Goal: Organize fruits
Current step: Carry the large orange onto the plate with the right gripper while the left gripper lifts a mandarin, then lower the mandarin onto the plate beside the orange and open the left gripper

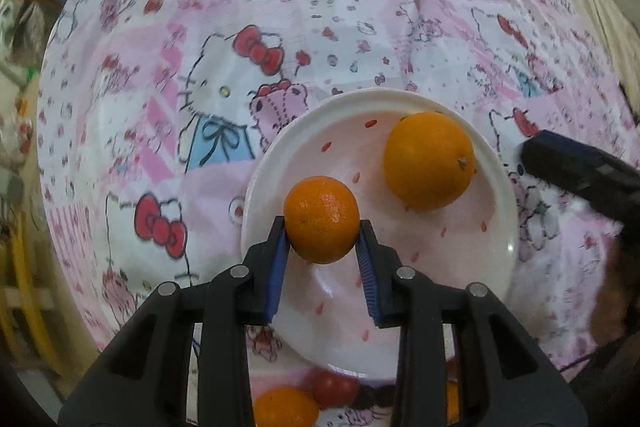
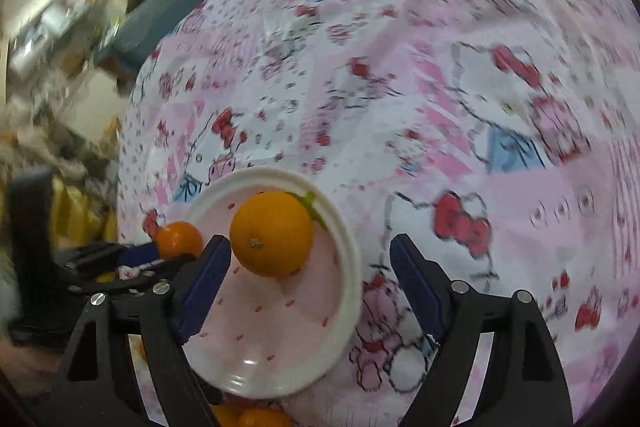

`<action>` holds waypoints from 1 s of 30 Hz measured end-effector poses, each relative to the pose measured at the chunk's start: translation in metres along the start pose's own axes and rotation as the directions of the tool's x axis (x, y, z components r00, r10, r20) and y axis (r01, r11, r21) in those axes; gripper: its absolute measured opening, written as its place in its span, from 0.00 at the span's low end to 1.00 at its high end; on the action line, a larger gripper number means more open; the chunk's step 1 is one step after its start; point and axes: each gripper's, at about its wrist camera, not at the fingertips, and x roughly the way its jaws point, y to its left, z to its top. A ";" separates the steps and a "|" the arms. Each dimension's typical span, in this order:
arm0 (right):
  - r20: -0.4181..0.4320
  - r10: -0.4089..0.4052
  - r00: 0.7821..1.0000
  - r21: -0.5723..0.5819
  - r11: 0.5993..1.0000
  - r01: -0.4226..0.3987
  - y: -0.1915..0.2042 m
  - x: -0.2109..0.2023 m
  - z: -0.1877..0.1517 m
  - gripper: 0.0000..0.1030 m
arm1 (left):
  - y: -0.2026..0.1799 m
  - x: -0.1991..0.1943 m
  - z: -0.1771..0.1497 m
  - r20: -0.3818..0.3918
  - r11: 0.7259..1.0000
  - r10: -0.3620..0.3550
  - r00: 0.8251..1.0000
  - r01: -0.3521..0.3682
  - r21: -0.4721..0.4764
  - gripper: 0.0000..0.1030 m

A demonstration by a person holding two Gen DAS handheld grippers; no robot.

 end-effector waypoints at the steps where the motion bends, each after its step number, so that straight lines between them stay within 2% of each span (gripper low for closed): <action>1: -0.002 0.001 1.000 0.015 1.000 -0.001 -0.005 -0.003 -0.001 0.82 | -0.001 0.002 0.001 -0.003 1.000 -0.003 1.000 0.003 -0.001 0.29; 9: 0.009 0.009 1.000 0.034 0.999 -0.010 -0.018 -0.019 -0.005 0.82 | -0.009 0.015 0.010 -0.026 1.000 -0.007 1.000 0.006 -0.013 0.30; 18: 0.019 -0.015 1.000 -0.010 1.000 0.015 -0.013 -0.025 0.000 0.82 | -0.007 0.020 0.011 -0.052 0.999 0.023 0.998 -0.025 -0.023 0.30; 20: 0.024 -0.016 1.000 -0.020 1.000 0.017 -0.011 -0.027 0.001 0.82 | -0.006 0.021 0.011 -0.060 0.999 0.009 0.998 -0.011 -0.033 0.31; 22: 0.027 -0.017 1.000 -0.023 1.000 0.017 -0.011 -0.029 0.002 0.82 | -0.007 0.019 0.010 -0.066 0.999 -0.003 0.998 0.001 -0.032 0.50; 23: 0.028 -0.018 0.999 -0.023 1.000 0.019 -0.011 -0.029 0.002 0.82 | -0.008 0.017 0.010 -0.049 0.999 -0.006 0.999 0.004 -0.033 0.66; 24: 0.030 -0.020 0.999 -0.022 1.000 0.020 -0.010 -0.030 0.003 0.82 | -0.008 0.013 0.010 -0.028 0.999 0.000 1.000 -0.001 -0.032 0.77; 26: 0.034 -0.015 0.999 -0.018 1.000 0.016 -0.009 -0.031 0.004 0.82 | -0.011 0.006 0.010 -0.003 1.000 0.005 1.000 -0.005 -0.020 0.80; 30: 0.043 -0.013 0.999 -0.023 1.000 0.014 -0.005 -0.035 0.005 0.82 | -0.012 -0.002 0.007 0.017 1.000 0.010 1.000 -0.010 -0.010 0.80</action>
